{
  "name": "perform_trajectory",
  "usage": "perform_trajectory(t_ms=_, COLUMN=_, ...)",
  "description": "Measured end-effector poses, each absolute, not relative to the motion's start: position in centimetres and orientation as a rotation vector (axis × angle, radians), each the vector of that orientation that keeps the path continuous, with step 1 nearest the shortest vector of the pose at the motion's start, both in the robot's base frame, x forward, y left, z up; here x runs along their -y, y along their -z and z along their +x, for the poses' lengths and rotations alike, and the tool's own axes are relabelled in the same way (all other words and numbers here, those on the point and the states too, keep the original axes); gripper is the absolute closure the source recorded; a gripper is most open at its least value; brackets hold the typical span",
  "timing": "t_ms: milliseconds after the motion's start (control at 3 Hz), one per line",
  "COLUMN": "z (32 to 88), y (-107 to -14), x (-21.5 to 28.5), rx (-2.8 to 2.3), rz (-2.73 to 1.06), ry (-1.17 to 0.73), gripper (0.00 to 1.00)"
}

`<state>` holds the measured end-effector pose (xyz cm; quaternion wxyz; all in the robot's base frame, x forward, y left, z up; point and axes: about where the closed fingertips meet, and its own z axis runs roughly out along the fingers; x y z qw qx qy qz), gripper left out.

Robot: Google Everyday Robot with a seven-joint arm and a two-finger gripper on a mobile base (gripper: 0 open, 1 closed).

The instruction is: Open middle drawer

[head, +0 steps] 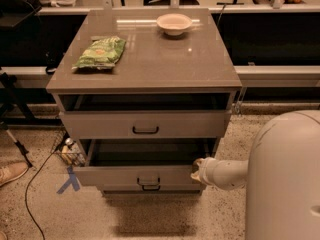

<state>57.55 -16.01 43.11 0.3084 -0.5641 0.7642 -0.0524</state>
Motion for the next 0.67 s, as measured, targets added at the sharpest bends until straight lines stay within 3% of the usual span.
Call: perform_trajectory(t_ms=667, z=57.55, y=-43.04, x=15.85, rx=-2.019, rz=-1.493, ry=0.136, gripper=0.0)
